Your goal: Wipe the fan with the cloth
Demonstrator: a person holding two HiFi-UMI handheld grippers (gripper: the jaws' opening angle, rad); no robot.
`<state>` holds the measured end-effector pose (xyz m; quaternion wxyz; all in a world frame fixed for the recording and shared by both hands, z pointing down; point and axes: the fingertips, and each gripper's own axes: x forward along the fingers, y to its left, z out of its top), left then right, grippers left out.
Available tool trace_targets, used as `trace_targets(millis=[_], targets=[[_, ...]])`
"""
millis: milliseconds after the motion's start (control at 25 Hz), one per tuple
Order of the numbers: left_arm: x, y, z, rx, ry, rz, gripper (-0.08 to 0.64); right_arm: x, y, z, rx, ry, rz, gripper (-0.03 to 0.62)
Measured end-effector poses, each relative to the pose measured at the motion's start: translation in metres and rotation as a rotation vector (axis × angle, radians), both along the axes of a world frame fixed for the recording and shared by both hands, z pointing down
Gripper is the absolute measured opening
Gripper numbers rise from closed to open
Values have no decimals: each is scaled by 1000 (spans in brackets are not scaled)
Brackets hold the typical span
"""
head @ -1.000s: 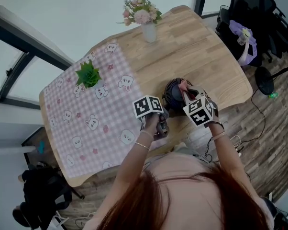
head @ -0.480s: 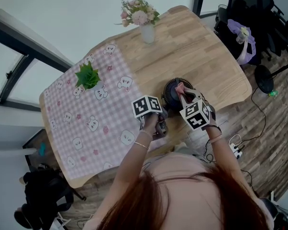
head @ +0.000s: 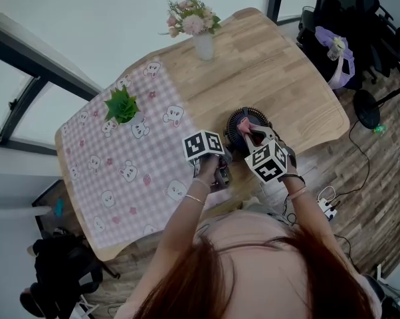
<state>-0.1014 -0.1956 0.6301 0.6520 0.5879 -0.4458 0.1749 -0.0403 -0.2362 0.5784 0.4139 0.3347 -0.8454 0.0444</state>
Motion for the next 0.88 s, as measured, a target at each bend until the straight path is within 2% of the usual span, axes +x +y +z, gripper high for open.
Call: trace_targets(millis=[880], targets=[[1, 1, 0, -2, 5, 33, 109, -28, 0, 1, 2, 55, -126, 25]])
